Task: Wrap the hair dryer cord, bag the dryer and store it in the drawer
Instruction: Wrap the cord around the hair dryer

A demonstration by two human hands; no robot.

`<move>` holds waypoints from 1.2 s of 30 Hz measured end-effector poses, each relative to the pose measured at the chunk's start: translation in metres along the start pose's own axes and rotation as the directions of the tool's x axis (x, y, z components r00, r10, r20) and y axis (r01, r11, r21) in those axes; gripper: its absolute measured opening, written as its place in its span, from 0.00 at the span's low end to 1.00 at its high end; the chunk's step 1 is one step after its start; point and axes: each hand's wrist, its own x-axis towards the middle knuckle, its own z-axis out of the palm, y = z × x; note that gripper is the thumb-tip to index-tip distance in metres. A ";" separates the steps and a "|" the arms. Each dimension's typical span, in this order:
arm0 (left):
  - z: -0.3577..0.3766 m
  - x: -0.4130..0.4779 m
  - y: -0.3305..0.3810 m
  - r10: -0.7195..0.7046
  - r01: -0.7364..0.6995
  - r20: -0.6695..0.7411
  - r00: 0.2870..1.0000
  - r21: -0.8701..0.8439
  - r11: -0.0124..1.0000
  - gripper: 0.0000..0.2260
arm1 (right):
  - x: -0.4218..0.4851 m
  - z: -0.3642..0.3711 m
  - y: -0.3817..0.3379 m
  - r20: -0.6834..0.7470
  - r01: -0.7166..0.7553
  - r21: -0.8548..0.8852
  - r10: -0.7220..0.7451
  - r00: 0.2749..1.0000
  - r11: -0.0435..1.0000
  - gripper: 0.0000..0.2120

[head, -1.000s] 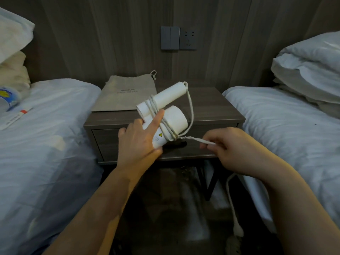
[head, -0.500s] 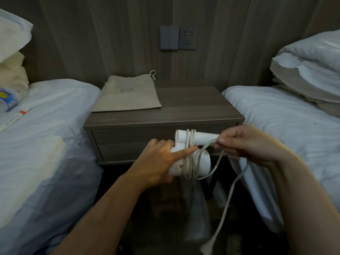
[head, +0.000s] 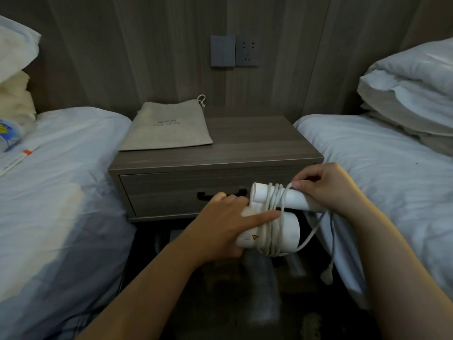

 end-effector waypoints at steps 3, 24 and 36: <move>0.000 -0.001 0.000 -0.006 0.006 -0.007 1.000 -0.020 1.000 0.41 | -0.001 -0.003 -0.001 0.105 0.001 -0.042 0.003 0.994 0.999 0.07; 0.002 -0.008 0.006 -0.051 0.100 0.185 0.982 -0.271 0.957 0.40 | -0.002 0.022 -0.007 0.001 -0.194 -0.169 0.197 0.980 0.966 0.15; -0.001 -0.009 -0.008 -0.043 0.093 0.222 0.974 -0.222 0.970 0.42 | 0.008 -0.004 0.041 0.181 -0.199 0.208 0.163 0.970 0.958 0.16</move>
